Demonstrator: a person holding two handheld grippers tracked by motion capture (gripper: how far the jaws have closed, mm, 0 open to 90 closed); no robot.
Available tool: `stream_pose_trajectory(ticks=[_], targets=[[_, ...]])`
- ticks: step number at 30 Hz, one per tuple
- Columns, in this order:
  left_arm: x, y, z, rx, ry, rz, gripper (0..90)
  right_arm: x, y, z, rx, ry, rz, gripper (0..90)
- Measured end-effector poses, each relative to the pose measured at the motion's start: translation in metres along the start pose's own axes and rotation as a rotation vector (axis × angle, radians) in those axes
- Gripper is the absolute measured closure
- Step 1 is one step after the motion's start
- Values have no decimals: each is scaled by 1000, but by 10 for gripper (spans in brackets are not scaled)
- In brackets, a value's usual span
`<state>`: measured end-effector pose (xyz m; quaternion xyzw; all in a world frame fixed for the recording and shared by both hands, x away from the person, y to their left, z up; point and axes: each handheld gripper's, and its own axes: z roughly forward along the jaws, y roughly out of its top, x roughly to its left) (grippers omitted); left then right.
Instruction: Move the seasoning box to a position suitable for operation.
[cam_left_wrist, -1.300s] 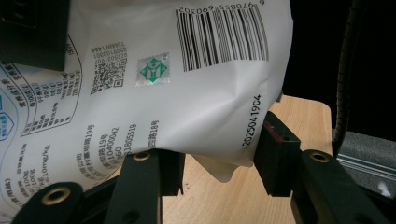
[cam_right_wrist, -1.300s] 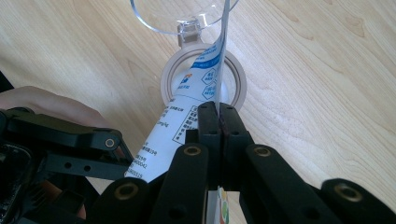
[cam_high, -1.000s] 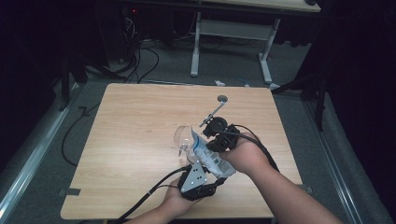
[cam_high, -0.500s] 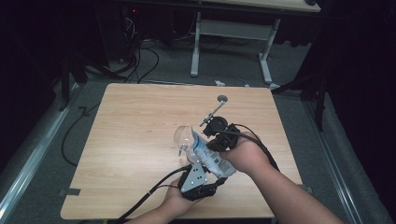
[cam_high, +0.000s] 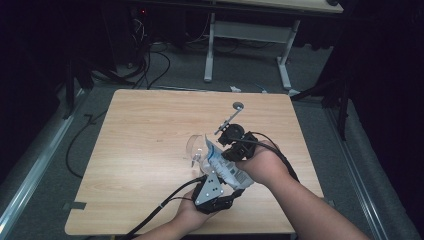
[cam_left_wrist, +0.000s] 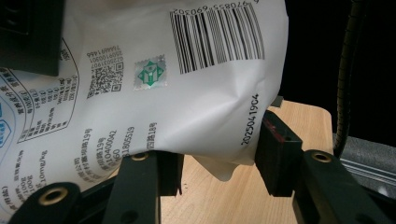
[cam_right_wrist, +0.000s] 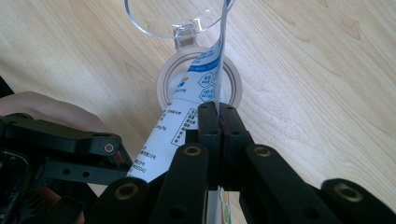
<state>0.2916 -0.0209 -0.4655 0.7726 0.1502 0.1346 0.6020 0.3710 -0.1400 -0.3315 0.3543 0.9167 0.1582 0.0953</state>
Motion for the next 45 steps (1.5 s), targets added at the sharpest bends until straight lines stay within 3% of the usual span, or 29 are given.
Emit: stream_pose_trajectory(ticks=[45], targets=[[6,3,3,1,3,2,568,-3,7,4,1,-5,-3,899]])
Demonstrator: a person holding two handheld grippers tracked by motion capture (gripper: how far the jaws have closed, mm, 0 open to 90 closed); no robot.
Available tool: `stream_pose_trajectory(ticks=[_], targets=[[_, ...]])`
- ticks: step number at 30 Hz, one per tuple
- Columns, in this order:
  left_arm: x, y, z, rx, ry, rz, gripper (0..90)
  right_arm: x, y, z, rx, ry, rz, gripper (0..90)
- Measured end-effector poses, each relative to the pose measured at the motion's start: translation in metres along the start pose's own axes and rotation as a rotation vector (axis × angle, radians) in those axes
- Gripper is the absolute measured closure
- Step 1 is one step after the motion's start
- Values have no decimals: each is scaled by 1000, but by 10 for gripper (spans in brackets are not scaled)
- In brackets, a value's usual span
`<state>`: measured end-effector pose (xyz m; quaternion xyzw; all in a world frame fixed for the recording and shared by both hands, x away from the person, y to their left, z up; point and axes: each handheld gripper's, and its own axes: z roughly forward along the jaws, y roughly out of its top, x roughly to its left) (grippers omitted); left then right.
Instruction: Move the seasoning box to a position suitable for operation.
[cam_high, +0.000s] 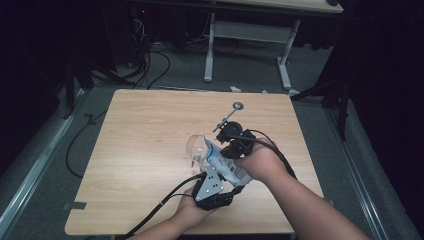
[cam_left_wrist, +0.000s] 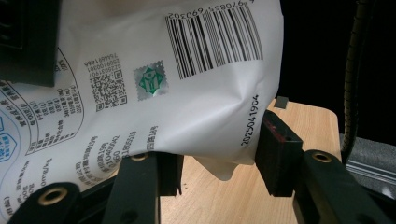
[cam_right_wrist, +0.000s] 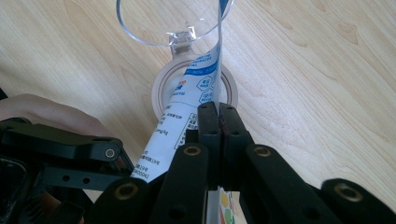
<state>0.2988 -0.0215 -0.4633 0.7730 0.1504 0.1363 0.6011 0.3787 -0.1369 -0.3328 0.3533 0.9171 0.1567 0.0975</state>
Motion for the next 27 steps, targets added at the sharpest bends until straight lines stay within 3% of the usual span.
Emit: stream_pose_trajectory(ticks=[27], targets=[[-1,1,-1,-10,-7,-6,547,0,0,-2,-7,-2,1,899]])
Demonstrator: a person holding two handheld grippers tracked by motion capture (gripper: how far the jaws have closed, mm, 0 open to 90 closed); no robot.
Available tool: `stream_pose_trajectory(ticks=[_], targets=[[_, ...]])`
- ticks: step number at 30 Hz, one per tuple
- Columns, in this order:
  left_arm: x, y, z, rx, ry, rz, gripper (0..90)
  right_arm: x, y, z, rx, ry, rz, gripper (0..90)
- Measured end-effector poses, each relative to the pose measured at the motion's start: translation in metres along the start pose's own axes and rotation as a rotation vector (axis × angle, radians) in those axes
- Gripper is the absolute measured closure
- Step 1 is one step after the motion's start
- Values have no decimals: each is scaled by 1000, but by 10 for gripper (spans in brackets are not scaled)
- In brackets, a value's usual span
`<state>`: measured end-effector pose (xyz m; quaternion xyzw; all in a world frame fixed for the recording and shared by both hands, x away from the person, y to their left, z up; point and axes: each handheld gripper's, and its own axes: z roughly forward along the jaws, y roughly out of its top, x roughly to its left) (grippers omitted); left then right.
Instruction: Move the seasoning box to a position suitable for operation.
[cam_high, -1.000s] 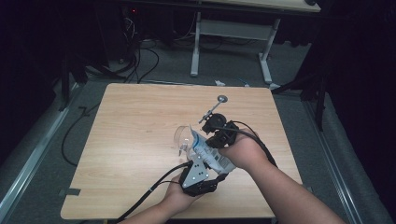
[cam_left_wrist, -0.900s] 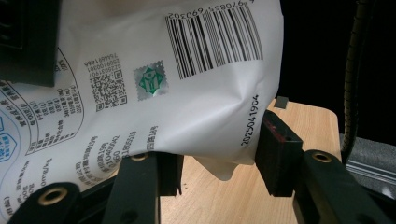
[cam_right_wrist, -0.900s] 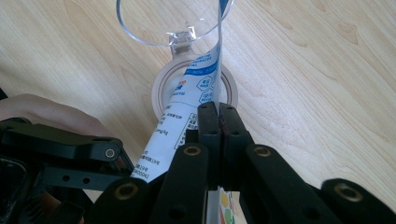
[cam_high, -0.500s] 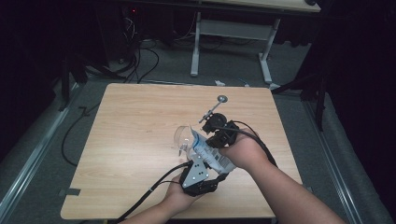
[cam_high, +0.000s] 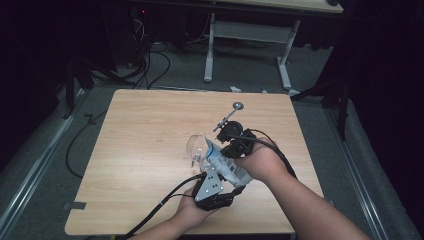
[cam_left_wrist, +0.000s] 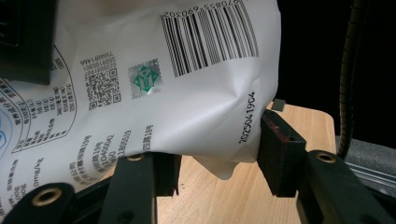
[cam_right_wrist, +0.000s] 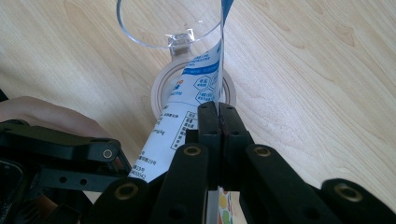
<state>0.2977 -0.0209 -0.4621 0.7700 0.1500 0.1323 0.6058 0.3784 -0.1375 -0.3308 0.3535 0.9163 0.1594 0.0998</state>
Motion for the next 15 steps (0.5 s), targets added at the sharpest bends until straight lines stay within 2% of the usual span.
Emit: stream_pose_trajectory(ticks=[15], targets=[[0,0,0,1,-2,2,543,0,0,1,3,-2,-1,900]])
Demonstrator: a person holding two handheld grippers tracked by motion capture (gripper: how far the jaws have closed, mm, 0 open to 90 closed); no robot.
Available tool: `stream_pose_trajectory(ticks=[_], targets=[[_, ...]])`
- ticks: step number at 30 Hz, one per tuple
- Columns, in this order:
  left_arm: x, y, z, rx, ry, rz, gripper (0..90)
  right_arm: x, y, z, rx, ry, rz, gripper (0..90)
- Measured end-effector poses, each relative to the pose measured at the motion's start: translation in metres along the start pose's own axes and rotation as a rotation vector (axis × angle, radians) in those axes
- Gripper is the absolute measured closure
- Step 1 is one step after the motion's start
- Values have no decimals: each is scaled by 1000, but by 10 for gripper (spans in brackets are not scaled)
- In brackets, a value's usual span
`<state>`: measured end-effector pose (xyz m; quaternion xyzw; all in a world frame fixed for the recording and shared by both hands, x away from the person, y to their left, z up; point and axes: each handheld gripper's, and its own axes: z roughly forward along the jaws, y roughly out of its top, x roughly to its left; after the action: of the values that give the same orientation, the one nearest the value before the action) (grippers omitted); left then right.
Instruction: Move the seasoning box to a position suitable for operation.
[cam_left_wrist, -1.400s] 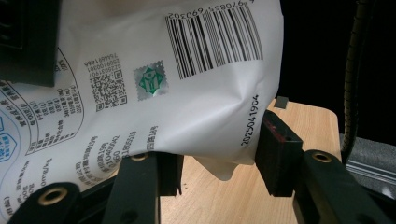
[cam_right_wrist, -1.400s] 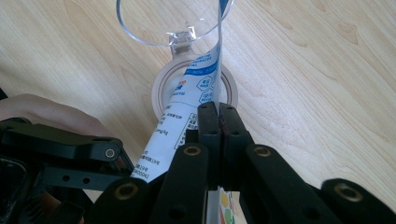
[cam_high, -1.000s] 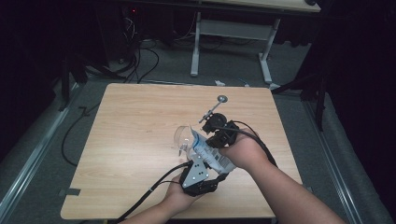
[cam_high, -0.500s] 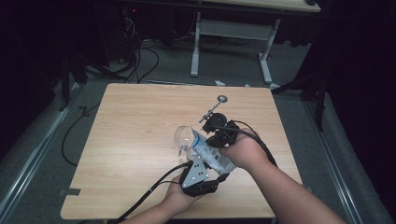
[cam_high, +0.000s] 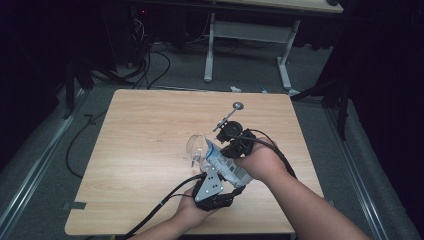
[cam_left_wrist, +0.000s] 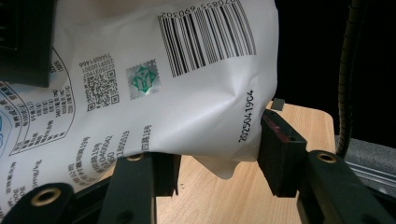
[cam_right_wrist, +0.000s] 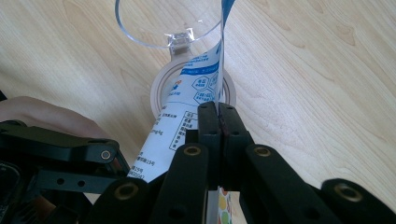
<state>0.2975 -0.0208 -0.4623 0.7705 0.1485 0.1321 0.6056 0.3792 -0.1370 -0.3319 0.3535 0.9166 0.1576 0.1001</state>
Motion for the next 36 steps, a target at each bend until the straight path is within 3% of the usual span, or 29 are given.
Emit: stream_pose_trajectory(ticks=[36], targets=[[-1,0,0,-6,2,6,543,0,1,0,2,2,-1,900]])
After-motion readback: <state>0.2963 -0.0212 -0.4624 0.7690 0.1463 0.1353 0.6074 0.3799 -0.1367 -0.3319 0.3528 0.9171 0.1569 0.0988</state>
